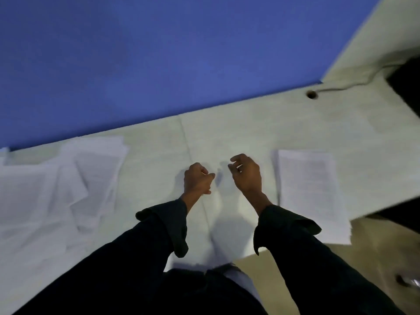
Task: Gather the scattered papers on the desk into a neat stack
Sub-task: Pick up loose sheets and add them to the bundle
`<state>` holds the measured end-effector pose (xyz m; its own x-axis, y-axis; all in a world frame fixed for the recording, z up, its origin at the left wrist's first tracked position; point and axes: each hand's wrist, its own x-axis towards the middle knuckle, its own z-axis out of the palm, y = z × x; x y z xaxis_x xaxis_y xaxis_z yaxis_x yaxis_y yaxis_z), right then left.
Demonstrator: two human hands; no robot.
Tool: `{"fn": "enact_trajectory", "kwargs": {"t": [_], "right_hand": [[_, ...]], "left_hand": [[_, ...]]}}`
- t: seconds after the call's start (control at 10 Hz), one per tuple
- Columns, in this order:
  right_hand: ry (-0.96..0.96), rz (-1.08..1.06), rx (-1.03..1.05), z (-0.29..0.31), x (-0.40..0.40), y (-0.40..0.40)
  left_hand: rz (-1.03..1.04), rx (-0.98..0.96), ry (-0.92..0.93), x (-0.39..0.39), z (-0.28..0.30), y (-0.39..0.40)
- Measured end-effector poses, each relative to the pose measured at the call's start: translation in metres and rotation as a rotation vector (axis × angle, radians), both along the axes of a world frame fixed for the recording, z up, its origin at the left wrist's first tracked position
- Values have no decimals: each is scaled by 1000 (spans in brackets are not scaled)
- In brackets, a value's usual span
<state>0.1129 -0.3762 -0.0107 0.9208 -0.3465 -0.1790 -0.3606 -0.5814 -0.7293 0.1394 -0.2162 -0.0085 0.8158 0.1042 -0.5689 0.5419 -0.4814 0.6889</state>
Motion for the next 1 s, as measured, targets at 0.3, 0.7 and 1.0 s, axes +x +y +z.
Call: {"fn": "enact_trajectory", "kwargs": {"t": [0.3, 0.7, 1.0], "right_hand": [[224, 331, 142, -13, 35, 280], [540, -65, -155, -21, 59, 459], [485, 82, -41, -22, 83, 473]], "left_hand": [[510, 114, -17, -30, -2, 310], [977, 208, 262, -37, -12, 495], [1133, 281, 393, -7, -32, 521]]}}
